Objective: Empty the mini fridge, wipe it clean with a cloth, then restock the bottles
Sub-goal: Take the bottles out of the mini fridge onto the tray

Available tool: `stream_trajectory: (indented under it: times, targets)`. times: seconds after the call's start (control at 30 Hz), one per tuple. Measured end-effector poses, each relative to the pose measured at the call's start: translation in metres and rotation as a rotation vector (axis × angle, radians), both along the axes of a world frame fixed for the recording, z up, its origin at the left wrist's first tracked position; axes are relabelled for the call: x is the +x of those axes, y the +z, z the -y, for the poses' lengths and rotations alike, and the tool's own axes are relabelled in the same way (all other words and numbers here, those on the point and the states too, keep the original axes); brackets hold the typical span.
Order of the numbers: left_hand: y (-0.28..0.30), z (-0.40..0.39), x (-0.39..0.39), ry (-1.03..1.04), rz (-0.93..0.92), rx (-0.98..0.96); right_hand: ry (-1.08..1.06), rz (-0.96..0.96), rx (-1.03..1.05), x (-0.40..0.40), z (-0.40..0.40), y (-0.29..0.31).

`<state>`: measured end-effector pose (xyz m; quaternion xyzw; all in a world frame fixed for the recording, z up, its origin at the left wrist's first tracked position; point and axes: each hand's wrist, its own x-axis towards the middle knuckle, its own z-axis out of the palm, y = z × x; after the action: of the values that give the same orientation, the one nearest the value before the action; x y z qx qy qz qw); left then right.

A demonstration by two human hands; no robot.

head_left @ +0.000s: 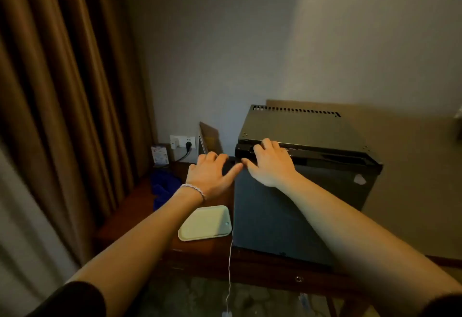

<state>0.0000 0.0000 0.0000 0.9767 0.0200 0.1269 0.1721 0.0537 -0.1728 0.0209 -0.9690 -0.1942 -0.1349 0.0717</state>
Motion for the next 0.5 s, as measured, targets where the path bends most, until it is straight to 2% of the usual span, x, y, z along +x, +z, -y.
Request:
stream_trajectory:
  times: [0.1, 0.27, 0.5]
  targets:
    - [-0.011, -0.009, 0.006, 0.024, -0.058, 0.198, -0.086, -0.063, -0.053, 0.010, -0.012, -0.012]
    - [-0.021, -0.017, 0.015, -0.007, -0.076, 0.242, -0.154, -0.013, -0.004, 0.005, -0.018, -0.025]
    - [-0.026, -0.015, 0.011, -0.046, -0.118, 0.076, -0.160, -0.002, 0.011, 0.007, -0.017, -0.027]
